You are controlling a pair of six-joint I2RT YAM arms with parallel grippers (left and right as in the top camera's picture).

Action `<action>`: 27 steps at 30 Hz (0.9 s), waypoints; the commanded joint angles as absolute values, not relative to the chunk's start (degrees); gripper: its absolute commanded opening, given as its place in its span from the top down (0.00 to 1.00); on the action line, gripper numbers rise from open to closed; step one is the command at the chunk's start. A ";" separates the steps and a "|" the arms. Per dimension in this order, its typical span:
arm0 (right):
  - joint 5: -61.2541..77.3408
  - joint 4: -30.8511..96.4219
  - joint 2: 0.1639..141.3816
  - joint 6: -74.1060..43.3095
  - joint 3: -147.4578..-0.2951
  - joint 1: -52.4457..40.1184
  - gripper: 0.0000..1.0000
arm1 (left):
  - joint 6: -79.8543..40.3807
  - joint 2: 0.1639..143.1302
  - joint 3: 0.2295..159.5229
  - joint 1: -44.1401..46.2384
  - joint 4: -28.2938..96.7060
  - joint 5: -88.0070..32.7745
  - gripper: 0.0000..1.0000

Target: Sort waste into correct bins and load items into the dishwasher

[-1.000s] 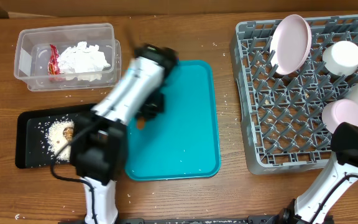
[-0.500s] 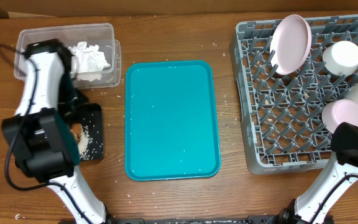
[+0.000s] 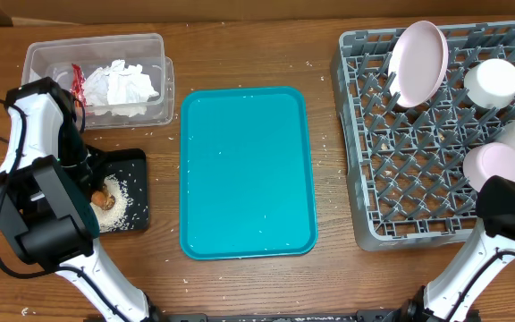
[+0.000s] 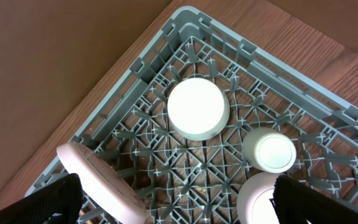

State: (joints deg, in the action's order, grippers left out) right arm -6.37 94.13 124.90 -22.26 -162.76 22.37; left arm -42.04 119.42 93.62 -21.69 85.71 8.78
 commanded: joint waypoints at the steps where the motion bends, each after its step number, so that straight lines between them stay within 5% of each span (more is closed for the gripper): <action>1: -6.59 94.02 123.79 -22.35 -162.78 22.26 0.00 | -43.66 119.68 93.43 -22.15 85.65 8.27 0.10; 14: -6.59 94.02 123.79 -22.35 -162.78 22.26 0.00 | -42.19 115.57 93.49 -22.00 86.65 8.25 0.10; 27: -6.59 94.02 123.79 -22.35 -162.78 22.26 0.00 | -40.95 84.29 93.49 -18.11 74.17 8.36 0.08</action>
